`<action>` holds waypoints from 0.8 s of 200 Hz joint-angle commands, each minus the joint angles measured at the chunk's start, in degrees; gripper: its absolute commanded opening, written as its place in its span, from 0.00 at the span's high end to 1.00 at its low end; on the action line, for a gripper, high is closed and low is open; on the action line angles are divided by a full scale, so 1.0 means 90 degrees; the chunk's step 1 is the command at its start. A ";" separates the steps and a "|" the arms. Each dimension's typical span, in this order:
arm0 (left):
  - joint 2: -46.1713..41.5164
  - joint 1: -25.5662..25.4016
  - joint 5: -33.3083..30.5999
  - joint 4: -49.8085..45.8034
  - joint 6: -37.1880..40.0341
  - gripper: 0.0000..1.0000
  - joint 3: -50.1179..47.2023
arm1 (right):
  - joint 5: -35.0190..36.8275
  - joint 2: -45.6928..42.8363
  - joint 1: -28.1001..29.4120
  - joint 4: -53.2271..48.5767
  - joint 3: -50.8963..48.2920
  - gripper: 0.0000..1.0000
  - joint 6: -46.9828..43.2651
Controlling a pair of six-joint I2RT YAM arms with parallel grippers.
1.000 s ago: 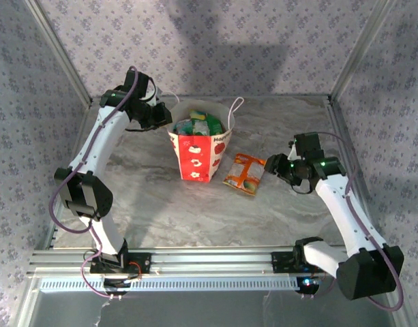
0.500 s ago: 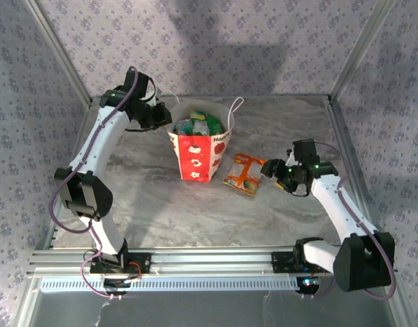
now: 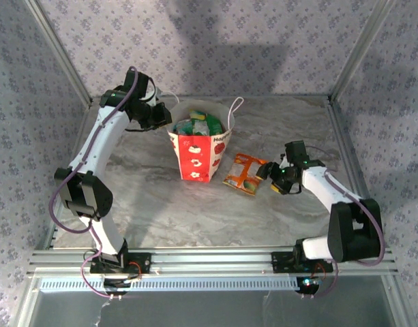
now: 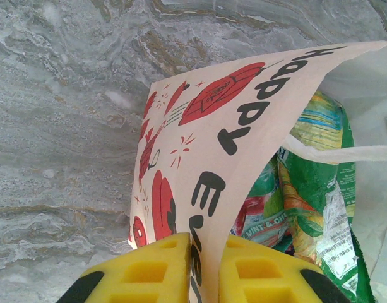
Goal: Place the snacks into the paper bag
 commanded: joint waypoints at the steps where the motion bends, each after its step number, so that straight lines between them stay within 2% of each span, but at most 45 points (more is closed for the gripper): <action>1: -0.0175 0.0048 -0.0066 -0.0311 0.0080 0.83 0.0009 | -0.0085 0.0290 -0.0017 0.0278 -0.0024 0.29 -0.0087; 160: -0.0156 0.0048 -0.0254 -0.0484 0.0200 0.81 0.0035 | -0.0068 0.1547 0.0448 0.1018 0.0205 0.28 -0.0094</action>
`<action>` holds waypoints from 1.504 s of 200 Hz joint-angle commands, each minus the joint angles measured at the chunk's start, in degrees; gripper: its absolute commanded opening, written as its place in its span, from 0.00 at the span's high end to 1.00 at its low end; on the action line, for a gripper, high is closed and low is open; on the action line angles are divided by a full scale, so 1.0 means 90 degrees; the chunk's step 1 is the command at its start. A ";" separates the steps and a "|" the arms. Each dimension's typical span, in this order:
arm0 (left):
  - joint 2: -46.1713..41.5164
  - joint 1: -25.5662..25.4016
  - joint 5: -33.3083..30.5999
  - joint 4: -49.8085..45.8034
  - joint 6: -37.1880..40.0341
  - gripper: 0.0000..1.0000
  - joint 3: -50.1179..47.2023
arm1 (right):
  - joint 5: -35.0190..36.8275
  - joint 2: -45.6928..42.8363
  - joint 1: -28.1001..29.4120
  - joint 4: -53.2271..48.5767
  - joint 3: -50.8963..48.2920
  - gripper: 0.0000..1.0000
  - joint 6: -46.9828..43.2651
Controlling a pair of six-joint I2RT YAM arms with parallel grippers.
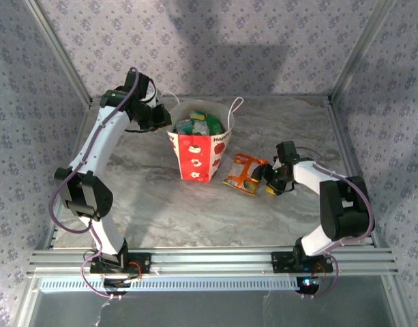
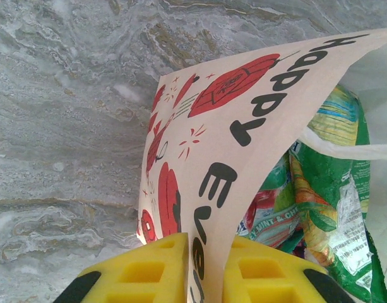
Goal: Place the snacks into the paper bag
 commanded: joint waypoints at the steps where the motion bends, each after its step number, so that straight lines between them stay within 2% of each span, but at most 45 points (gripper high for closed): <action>1: -0.0157 0.0048 -0.0107 -0.0324 0.0110 0.81 0.0037 | -0.0100 0.0379 0.0177 0.0419 0.0078 0.28 -0.0092; 120: -0.0185 0.0048 -0.0161 -0.0397 0.0164 0.81 0.0039 | -0.0069 0.0752 0.0423 0.0542 0.0324 0.29 -0.0111; 206: -0.0120 0.0049 -0.0168 -0.0451 0.0171 0.81 0.0212 | 0.0118 0.0249 0.0473 -0.0096 0.0667 0.29 -0.0140; 301: 0.0097 0.0048 -0.0119 -0.0575 0.0137 0.81 0.0497 | -0.0032 0.0963 0.0511 -0.0125 0.0981 0.30 -0.0361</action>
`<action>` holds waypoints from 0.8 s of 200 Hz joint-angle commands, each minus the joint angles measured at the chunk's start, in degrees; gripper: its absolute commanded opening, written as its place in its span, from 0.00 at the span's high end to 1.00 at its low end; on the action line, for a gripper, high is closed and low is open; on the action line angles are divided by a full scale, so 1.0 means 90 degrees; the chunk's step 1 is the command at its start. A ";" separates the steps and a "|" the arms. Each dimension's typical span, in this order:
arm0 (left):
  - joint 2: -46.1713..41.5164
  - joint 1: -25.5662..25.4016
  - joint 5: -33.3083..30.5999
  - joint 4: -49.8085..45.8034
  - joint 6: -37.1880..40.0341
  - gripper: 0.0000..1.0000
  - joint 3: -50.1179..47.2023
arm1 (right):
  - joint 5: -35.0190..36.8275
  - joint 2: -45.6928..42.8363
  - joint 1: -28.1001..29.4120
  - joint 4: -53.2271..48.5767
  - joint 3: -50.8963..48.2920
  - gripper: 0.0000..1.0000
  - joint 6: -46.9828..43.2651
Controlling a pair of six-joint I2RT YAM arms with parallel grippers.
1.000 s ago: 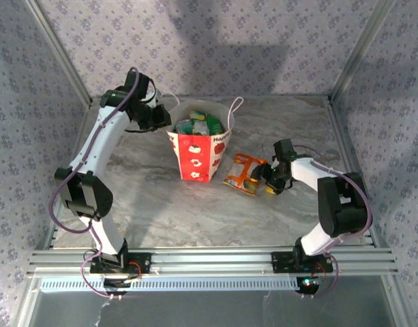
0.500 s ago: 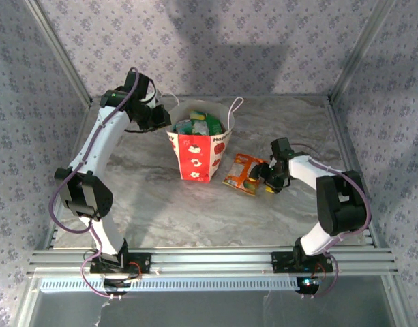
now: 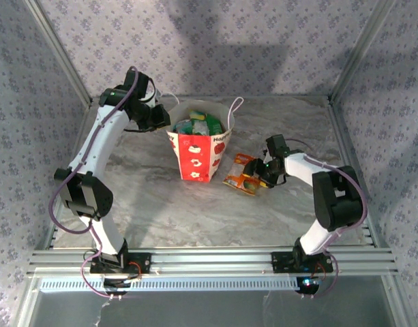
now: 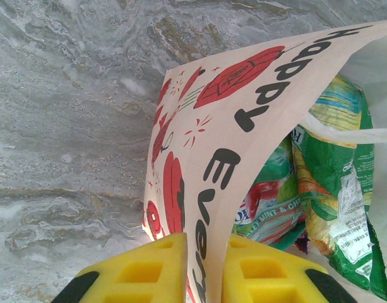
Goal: Place the snacks into the paper bag
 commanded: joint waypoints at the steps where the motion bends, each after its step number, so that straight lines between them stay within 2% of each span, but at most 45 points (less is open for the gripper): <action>1: 0.0076 0.0051 -0.0048 -0.0254 0.0087 0.81 0.0298 | -0.0082 0.0313 0.0045 -0.0111 0.0213 0.30 -0.0216; 54: 0.0112 0.0024 -0.0035 -0.0288 0.0066 0.80 0.0511 | 0.0059 0.0614 0.0274 -0.0209 0.0355 0.31 -0.0235; 79: 0.0195 -0.0078 0.0009 -0.0414 0.0276 0.77 0.0665 | 0.0233 0.0600 0.0442 -0.0301 0.0377 0.36 -0.0245; 104: 0.0385 -0.0211 -0.0111 -0.0753 0.0513 0.75 0.0950 | 0.0298 0.0604 0.0567 -0.0328 0.0393 0.49 -0.0206; 114: 0.0431 -0.0251 -0.0171 -0.0808 0.0535 0.75 0.0995 | 0.0335 0.0599 0.0616 -0.0360 0.0413 0.59 -0.0191; 126: 0.0473 -0.0288 -0.0211 -0.0848 0.0554 0.75 0.1040 | 0.0397 0.0604 0.0665 -0.0420 0.0456 0.66 -0.0190; 160: 0.0589 -0.0444 -0.0462 -0.1019 0.0808 0.74 0.1246 | 0.0527 0.0586 0.0760 -0.0583 0.0541 0.79 -0.0277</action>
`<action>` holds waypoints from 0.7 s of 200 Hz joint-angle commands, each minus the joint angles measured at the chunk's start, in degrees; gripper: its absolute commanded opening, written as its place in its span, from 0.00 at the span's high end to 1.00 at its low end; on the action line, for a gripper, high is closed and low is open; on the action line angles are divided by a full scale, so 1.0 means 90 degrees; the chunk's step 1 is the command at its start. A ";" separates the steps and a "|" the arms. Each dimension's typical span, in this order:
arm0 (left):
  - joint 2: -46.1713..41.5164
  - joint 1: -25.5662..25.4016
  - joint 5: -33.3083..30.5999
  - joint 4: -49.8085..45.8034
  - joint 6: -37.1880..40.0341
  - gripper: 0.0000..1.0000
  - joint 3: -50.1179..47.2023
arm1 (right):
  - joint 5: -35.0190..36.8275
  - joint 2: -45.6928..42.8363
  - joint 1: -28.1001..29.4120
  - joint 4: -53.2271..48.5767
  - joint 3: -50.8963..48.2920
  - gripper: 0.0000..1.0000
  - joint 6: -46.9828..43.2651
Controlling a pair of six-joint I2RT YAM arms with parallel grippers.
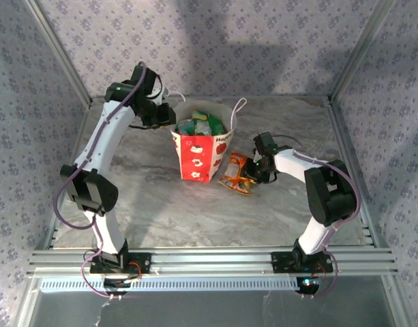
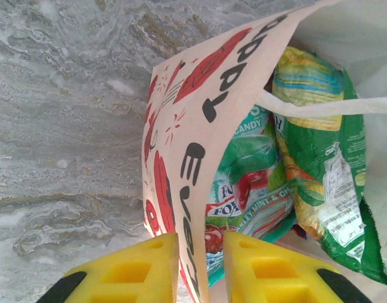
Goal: Place the snacks into the paper bag
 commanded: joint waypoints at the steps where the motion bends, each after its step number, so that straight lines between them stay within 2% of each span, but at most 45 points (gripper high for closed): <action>1: 0.0120 -0.0106 -0.0287 -0.0381 0.0330 0.74 0.0338 | 0.0180 0.0206 0.0089 -0.0358 0.0005 0.79 -0.0104; 23: 0.0186 -0.0178 -0.0589 -0.0549 0.0479 0.74 0.0479 | 0.0296 0.0127 0.0130 -0.0487 0.0044 0.86 -0.0157; 85: 0.0151 -0.0188 -0.0832 -0.0690 0.0652 0.73 0.0446 | 0.0492 -0.0100 0.0191 -0.0727 0.0141 1.00 -0.0257; 140: 0.0121 -0.0181 -0.0802 -0.0678 0.0653 0.73 0.0421 | 0.0669 -0.0372 0.0245 -0.1047 0.0336 1.00 -0.0284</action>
